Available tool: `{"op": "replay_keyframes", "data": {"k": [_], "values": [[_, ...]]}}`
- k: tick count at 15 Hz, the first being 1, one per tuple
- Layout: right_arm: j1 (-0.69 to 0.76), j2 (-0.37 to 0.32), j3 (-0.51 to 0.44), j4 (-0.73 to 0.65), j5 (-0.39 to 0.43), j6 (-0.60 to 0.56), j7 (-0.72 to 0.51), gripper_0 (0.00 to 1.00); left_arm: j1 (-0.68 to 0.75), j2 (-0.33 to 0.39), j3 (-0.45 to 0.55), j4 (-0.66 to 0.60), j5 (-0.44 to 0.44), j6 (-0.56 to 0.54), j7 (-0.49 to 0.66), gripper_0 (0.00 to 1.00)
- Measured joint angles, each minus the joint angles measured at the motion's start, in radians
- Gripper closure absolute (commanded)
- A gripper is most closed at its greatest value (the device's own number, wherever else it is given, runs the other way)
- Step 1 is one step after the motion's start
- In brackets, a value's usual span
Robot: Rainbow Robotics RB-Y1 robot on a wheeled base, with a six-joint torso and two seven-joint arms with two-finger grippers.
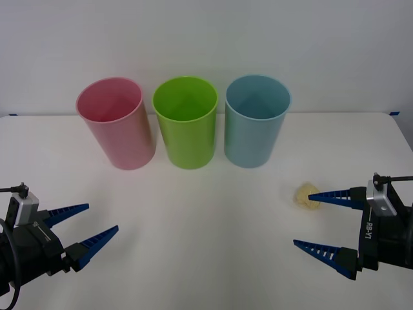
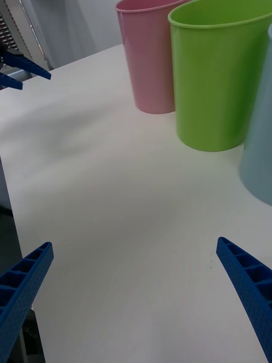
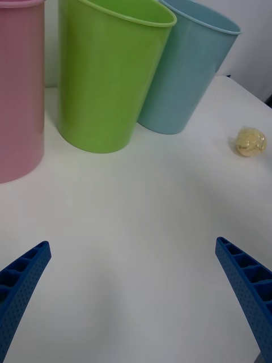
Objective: Put cans in the blue bin and PET bottles in the pink bin and trash in the green bin.
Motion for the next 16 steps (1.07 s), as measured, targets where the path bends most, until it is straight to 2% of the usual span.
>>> {"op": "replay_keyframes", "data": {"k": [7, 9, 12, 16], "values": [[0.0, 0.005, -0.005, 0.0, 0.0, 0.001, 0.001, 0.0, 0.0, 0.0, 0.0, 0.0, 0.0, 0.0, 0.0, 0.0], [-0.006, 0.012, -0.051, -0.033, 0.019, -0.006, 0.0, 0.0, 0.0, 0.0, 0.0, 0.0, 0.0, 0.0, 0.0, 0.0], [-0.015, -0.025, -0.098, -0.132, 0.089, -0.012, -0.061, 0.0, 0.0, 0.0, 0.0, 0.0, 0.0, 0.0, 0.0, 0.0], [-0.029, -0.116, -0.109, -0.267, 0.228, -0.013, -0.235, 0.0, 0.0, 0.0, 0.0, 0.0, 0.0, 0.0, 0.0, 0.0]]}}
